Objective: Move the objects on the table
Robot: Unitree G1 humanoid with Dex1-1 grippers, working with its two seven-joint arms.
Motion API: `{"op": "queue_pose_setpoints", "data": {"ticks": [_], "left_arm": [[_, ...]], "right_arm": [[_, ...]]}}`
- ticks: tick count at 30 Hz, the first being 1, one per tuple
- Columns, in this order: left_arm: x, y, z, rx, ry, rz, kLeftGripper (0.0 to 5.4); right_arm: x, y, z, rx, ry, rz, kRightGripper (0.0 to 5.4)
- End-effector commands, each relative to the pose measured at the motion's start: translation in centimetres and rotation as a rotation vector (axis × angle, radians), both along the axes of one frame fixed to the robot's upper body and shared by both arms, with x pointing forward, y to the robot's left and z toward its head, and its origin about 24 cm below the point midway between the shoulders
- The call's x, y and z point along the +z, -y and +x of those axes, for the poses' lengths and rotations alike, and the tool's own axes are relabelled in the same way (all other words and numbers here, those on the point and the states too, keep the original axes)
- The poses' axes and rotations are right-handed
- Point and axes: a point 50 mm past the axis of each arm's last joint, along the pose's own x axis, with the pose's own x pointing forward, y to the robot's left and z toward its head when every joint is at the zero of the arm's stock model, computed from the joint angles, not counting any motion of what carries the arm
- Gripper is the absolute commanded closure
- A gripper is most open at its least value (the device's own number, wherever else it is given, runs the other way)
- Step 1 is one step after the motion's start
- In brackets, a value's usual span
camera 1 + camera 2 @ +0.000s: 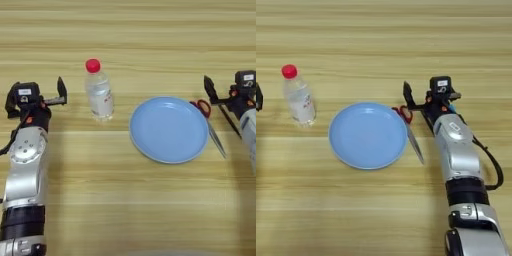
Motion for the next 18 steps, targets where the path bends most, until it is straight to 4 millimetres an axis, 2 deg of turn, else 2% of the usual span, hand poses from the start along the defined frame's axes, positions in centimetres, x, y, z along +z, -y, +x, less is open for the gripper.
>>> {"op": "queue_pose_setpoints", "data": {"ticks": [1,8,14,18], "left_arm": [[-0.1,1.8,-1.6,-0.077,-0.023,0.008,0.00],[-0.9,5.3,-2.4,-0.191,-0.062,-0.023,0.00],[-1.1,6.8,-2.5,-0.258,-0.067,-0.016,0.00],[-1.5,6.8,-2.1,-0.251,-0.076,-0.010,0.00]], "right_arm": [[0.4,-0.6,0.3,0.001,0.012,0.003,0.04],[0.6,-1.1,0.5,-0.004,0.017,0.010,0.04],[0.6,-1.3,0.6,-0.008,0.022,0.014,0.04],[0.6,-1.4,0.6,-0.009,0.024,0.016,0.04]]}}
